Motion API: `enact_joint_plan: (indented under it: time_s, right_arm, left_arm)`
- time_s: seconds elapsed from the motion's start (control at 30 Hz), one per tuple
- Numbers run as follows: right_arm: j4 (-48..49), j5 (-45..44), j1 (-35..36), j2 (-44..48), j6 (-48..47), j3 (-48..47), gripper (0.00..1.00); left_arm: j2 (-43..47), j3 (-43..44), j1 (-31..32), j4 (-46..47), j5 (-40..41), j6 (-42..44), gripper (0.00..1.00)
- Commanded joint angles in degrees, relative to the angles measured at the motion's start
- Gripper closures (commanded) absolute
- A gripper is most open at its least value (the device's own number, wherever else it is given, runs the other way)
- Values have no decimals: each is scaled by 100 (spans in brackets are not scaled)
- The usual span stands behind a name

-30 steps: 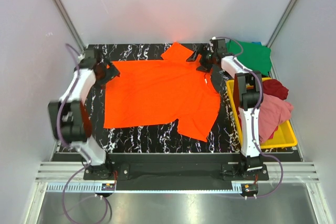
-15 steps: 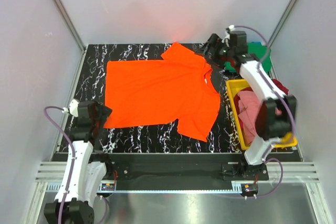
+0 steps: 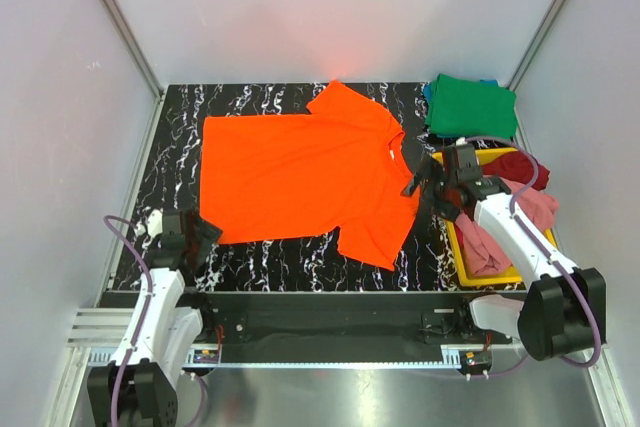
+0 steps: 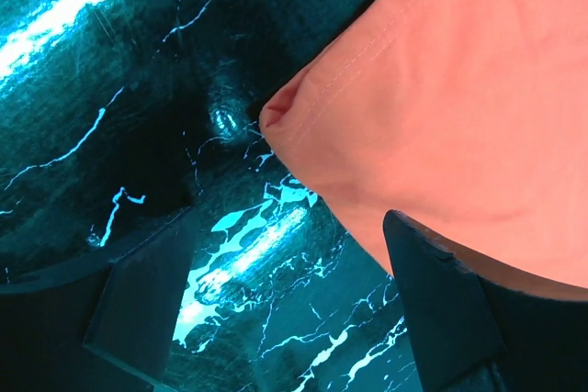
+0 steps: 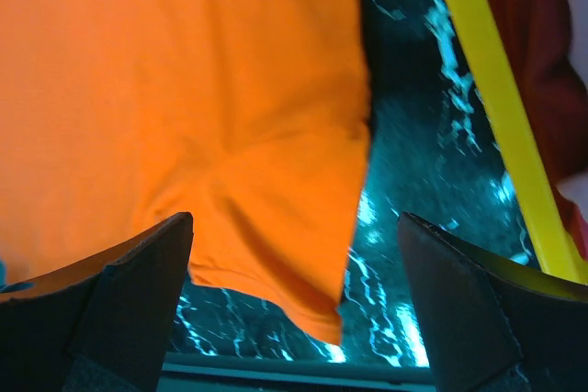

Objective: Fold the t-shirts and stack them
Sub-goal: Flatten the tshirt out

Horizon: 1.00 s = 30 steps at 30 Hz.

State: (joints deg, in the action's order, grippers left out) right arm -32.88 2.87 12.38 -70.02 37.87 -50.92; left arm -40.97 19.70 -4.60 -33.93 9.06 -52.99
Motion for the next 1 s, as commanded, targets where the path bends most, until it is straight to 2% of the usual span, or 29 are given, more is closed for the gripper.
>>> enact_joint_plan:
  time_s: [0.0, 0.1, 0.3, 0.47, 0.5, 0.57, 0.6, 0.7, 0.73, 0.83, 0.97]
  right_arm:
    - [-70, -305, 36, 374, 168, 345, 0]
    - [98, 81, 45, 349, 195, 521, 0]
    - [98, 187, 71, 392, 230, 574, 0]
    - [-25, 160, 150, 524, 598, 1012, 1]
    - [-25, 187, 229, 516, 677, 1092, 1]
    - [-16, 144, 527, 516, 905, 1276, 2]
    - [1, 108, 650, 507, 1002, 1321, 2]
    - [36, 11, 1257, 428, 1354, 1470, 5]
    - [80, 11, 1502, 393, 1503, 1557, 6]
    - [212, -15, 1784, 366, 1688, 1812, 12]
    - [396, 73, 1864, 384, 1785, 2112, 22]
  left_arm:
    - [45, -54, -15, 448, 166, 52, 13]
    - [-156, -55, -15, 668, 298, 0, 13]
    - [-780, -133, -32, 1055, 272, -229, 13]
    - [-913, -46, -76, 1152, 421, -229, 21]
    - [-956, -28, -85, 1196, 412, -212, 29]
    - [-1035, -11, -85, 1275, 395, -203, 37]
    - [-1105, 24, -102, 1301, 369, -177, 45]
    - [-1194, 60, -120, 1389, 307, -97, 60]
    - [-1185, 51, -120, 1415, 290, -80, 69]
    - [-1089, 7, -164, 1425, 245, -53, 78]
    - [-1027, -37, -208, 1451, 210, -18, 85]
